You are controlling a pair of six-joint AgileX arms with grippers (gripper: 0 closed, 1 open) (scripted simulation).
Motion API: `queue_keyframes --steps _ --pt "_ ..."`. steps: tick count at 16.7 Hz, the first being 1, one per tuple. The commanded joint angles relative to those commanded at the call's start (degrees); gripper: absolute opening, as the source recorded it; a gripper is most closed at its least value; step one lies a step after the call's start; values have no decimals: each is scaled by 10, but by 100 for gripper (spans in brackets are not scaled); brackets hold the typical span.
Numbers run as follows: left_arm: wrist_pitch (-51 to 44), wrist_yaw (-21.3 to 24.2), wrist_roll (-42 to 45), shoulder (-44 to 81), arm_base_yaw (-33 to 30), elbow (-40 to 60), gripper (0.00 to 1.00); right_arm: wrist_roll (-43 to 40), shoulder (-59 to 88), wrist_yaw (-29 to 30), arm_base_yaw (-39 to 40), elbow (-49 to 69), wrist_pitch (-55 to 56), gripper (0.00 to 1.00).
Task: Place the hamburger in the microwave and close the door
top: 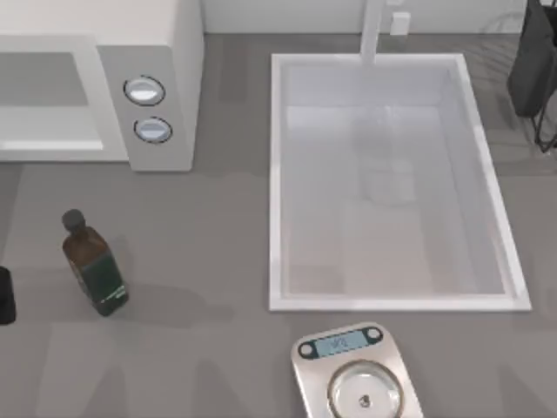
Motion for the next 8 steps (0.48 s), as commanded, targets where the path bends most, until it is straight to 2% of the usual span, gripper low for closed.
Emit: queue_keyframes --steps 8 --pt "-228 -4 314 437 95 265 100 0 0 0 0 0 0 100"
